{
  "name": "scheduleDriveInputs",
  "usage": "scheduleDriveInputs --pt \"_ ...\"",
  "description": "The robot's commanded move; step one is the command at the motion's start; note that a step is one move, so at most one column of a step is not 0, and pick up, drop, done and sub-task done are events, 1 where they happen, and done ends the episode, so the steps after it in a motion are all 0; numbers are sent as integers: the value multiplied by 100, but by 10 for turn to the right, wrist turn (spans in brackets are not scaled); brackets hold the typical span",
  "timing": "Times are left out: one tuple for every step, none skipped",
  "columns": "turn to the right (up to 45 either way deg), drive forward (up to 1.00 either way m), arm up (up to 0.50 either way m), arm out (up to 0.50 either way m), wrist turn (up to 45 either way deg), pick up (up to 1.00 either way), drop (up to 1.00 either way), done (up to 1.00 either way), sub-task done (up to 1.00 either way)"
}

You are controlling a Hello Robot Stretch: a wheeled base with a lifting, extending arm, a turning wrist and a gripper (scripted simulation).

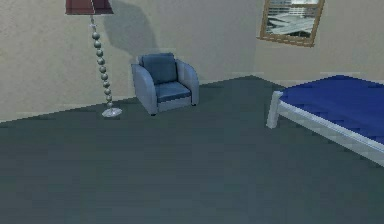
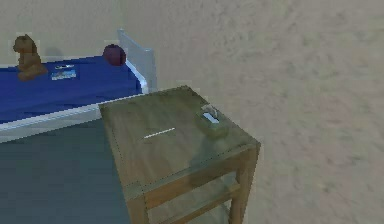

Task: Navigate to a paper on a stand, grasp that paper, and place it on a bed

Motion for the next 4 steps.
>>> scheduleDriveInputs --pt "0 0 50 0 0 0 0 0 0" --pt "0 0 38 0 0 0 0 0 0" --pt "0 0 0 50 0 0 0 0 0" --pt "0 0 0 0 450 0 0 0 0"
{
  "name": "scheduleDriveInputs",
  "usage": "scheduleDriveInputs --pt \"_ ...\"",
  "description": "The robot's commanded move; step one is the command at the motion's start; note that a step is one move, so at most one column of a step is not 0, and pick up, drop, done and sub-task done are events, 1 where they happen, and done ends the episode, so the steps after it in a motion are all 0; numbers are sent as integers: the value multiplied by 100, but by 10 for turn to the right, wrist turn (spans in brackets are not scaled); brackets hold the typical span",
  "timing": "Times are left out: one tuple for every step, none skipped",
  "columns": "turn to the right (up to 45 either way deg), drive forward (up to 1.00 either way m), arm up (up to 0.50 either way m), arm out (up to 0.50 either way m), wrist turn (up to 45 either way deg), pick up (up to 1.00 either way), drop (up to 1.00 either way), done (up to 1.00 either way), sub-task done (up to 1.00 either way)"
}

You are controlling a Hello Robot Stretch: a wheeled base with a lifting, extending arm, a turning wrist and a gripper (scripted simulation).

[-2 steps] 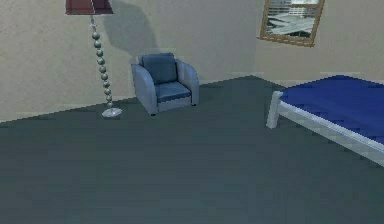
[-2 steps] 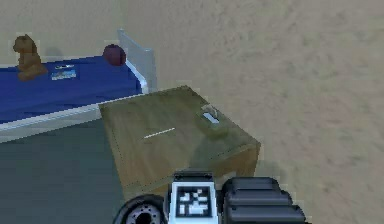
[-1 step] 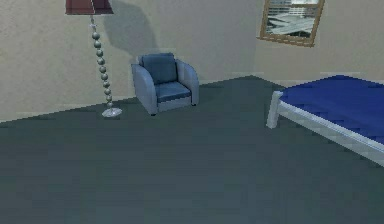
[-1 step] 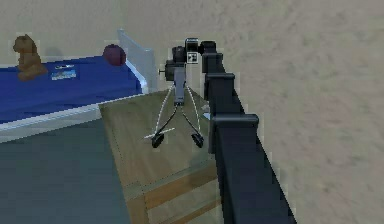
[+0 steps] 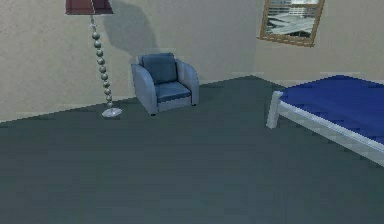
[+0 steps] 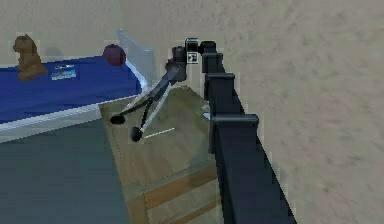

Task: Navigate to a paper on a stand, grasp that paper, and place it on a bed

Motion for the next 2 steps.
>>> scheduleDriveInputs --pt "0 0 0 0 450 0 0 0 0" --pt "0 0 0 0 450 0 0 0 0"
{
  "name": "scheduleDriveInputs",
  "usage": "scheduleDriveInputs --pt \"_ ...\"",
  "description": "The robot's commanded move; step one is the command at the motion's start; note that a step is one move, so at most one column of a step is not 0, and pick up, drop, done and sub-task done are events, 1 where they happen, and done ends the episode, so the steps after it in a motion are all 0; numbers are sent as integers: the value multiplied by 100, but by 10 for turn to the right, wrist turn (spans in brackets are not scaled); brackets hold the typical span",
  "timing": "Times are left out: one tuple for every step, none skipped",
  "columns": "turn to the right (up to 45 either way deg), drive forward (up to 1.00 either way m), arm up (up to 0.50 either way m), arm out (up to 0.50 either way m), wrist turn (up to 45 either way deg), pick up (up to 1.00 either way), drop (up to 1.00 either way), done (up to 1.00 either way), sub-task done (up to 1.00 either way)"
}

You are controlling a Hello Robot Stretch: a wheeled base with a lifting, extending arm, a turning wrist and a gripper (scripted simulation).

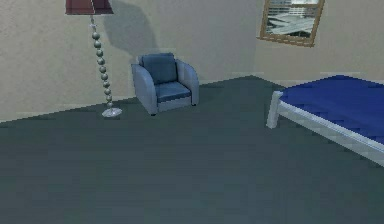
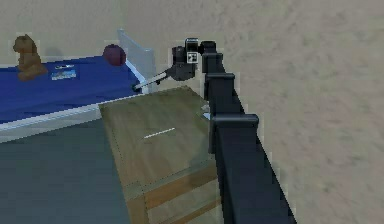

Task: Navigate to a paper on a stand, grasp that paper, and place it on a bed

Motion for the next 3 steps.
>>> scheduleDriveInputs --pt "0 0 0 0 450 0 0 0 0" --pt "0 0 0 0 420 0 0 0 0" --pt "0 0 -28 0 0 0 0 0 0"
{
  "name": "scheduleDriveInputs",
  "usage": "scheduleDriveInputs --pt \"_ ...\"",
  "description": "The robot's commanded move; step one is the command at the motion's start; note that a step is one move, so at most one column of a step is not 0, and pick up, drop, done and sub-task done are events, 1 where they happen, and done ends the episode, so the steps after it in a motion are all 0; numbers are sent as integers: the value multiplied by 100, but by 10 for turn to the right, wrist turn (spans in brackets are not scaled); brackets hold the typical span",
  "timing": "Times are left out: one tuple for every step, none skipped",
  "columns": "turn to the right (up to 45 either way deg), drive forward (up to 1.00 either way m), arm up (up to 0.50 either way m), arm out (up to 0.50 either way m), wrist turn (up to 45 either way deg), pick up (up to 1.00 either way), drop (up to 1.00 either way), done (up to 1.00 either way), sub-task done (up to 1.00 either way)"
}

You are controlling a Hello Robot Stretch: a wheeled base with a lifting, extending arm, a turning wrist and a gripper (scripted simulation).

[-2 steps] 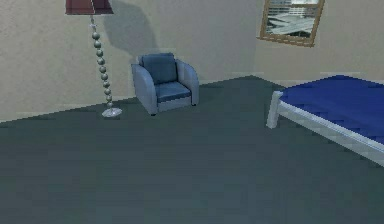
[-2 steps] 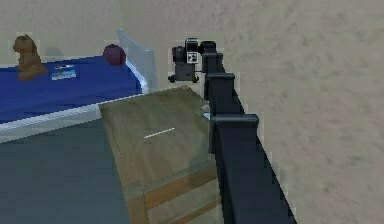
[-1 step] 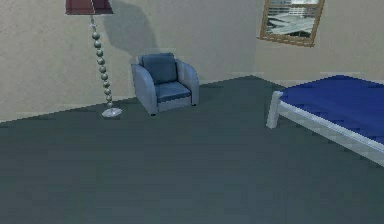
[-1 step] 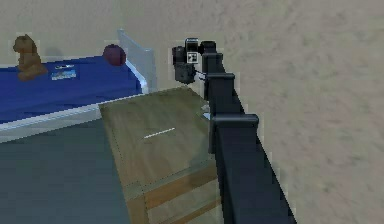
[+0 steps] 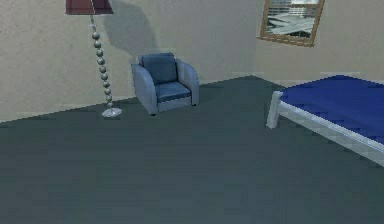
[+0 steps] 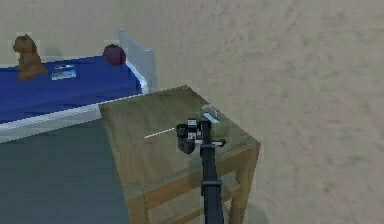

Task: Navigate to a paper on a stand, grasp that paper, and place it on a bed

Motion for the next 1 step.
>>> scheduleDriveInputs --pt "0 0 0 0 0 100 0 0 0"
